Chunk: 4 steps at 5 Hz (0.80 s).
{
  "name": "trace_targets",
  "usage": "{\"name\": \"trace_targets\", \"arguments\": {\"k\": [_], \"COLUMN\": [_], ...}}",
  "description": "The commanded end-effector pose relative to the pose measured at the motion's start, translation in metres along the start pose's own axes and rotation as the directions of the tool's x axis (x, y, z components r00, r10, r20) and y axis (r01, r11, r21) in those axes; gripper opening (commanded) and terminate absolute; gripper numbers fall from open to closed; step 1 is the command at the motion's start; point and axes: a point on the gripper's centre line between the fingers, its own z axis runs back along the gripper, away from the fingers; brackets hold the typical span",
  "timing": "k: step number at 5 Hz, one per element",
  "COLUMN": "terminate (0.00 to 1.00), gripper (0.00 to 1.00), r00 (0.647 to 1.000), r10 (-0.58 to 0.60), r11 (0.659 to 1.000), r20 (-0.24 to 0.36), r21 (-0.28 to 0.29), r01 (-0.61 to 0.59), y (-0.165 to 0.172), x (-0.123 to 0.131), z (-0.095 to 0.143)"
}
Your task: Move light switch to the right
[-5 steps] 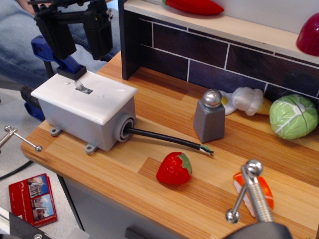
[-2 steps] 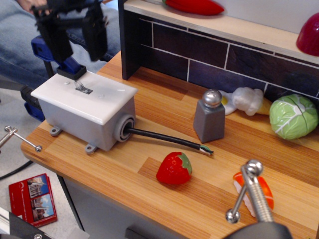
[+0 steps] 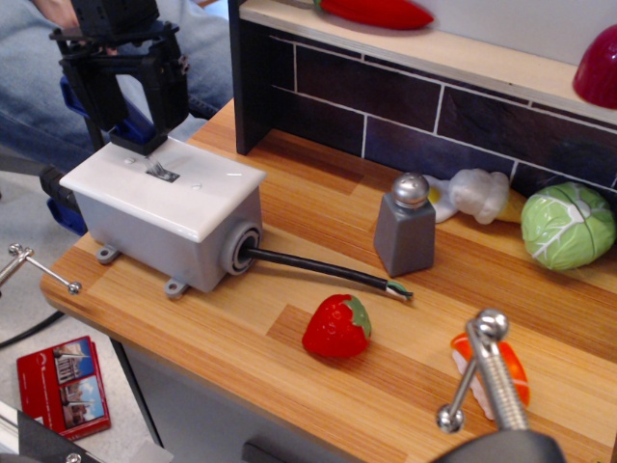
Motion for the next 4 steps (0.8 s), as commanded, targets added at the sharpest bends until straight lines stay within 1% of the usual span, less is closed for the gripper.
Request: {"name": "trace_targets", "arguments": {"k": [1, 2, 3, 4], "terminate": [0.00, 0.00, 0.00, 0.00], "gripper": [1.00, 1.00, 1.00, 1.00], "r00": [0.999, 1.000, 1.000, 0.999], "r10": [-0.009, 0.007, 0.008, 0.012], "r11": [1.000, 1.000, 1.000, 1.000], "r20": [0.039, 0.018, 0.029, 0.049], "r21": [0.027, 0.015, 0.021, 0.008], "r01": [0.008, -0.007, -0.009, -0.012], "y": [-0.001, -0.005, -0.010, -0.029], "x": [0.001, 0.001, -0.002, -0.010], "z": [-0.003, -0.008, -0.016, -0.025]}}
